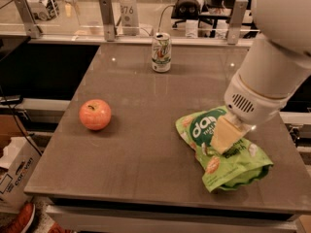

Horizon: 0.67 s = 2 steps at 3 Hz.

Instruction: Move green rice chip bag near 7up can

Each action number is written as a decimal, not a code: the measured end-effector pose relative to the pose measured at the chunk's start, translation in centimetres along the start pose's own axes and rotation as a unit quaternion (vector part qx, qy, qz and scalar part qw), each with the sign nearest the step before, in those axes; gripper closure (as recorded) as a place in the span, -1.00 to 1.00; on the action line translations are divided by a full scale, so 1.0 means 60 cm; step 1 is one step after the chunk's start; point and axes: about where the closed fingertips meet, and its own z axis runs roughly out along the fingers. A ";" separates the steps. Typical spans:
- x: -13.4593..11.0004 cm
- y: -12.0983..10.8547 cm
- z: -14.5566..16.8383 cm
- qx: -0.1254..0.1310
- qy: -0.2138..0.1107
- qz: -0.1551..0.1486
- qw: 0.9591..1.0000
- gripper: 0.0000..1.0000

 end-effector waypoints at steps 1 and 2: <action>-0.018 -0.003 -0.011 -0.001 -0.010 -0.013 1.000 1.00; -0.045 -0.017 -0.015 -0.004 -0.022 -0.023 0.999 1.00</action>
Offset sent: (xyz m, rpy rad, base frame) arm 0.0479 0.0112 0.0147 0.0514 -0.0375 0.0714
